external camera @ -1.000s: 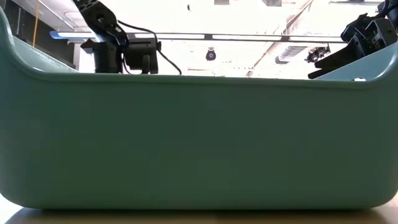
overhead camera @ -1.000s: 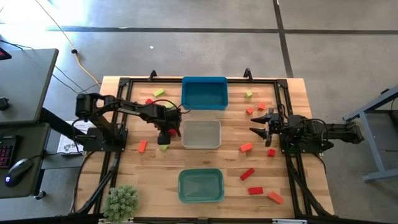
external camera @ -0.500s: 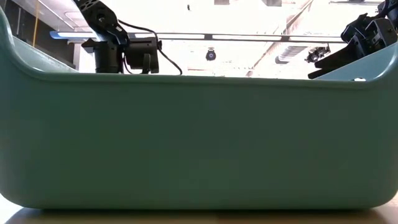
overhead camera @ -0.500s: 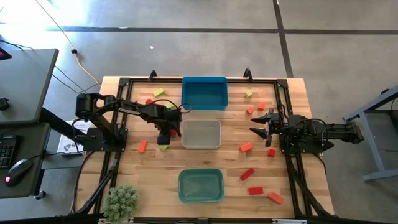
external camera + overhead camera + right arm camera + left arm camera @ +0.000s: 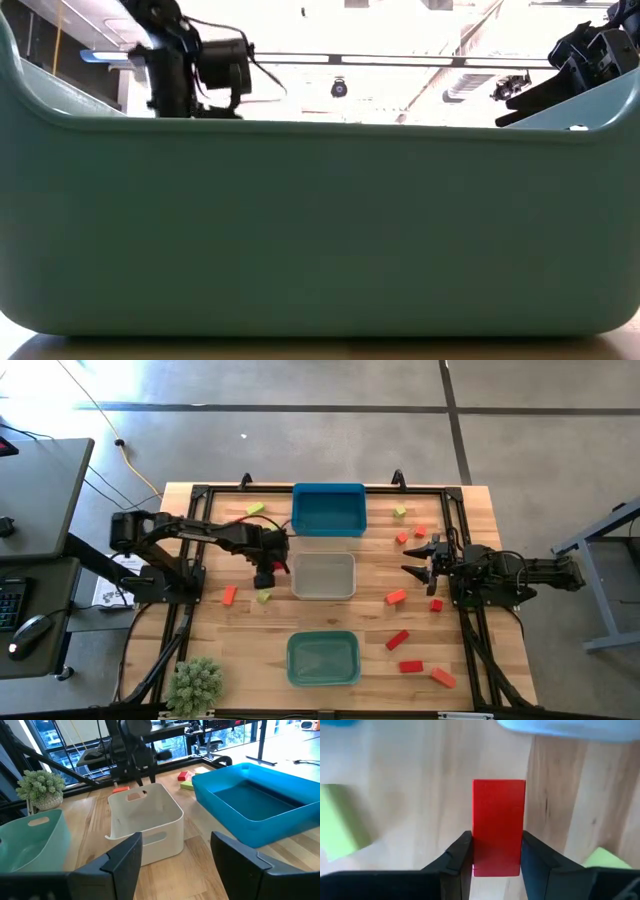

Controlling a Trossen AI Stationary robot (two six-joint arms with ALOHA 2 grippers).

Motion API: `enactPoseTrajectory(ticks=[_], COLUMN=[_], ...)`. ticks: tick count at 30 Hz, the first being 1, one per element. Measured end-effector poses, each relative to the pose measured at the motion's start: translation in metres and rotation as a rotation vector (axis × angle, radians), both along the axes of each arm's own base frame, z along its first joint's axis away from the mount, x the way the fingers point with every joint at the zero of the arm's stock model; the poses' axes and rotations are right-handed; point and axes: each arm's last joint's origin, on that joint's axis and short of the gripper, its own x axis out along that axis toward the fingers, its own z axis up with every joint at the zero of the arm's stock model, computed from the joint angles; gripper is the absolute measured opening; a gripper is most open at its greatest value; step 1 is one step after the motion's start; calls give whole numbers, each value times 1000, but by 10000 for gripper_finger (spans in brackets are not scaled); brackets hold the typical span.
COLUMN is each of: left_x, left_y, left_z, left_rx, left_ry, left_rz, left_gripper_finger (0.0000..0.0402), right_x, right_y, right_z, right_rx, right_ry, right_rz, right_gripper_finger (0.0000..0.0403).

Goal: Sort & place blocks by color
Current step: Put the red block into the gray bin

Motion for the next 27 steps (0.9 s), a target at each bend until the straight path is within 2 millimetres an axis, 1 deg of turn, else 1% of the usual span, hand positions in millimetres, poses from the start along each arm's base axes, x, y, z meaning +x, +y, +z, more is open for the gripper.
enactPoseTrajectory(ticks=[2, 8, 11, 17, 20, 22, 24, 27], left_x=[1, 4, 7, 21, 27, 32, 35, 42], left_y=[0, 1, 3, 6, 6, 4, 2, -3], left_z=[11, 55, 78, 114, 125, 128, 130, 123], left_rx=[13, 75, 100, 131, 123, 112, 98, 74], left_ry=[-41, -194, -293, -488, -576, -632, -655, -641], left_rz=[24, 92, 111, 118, 98, 73, 62, 57], left_gripper_finger=[100, 100, 100, 100, 100, 100, 100, 100], right_x=[0, 0, 0, 0, 0, 0, 0, 0], right_y=[0, 0, 0, 0, 0, 0, 0, 0], right_z=[0, 0, 0, 0, 0, 0, 0, 0], right_rx=[0, 0, 0, 0, 0, 0, -4, -29], right_ry=[1, 0, 1, 1, 1, 1, 2, 6], right_rz=[0, 0, 0, 0, 0, 0, 1, 5], right_gripper_finger=[224, 224, 224, 224, 224, 224, 224, 224])
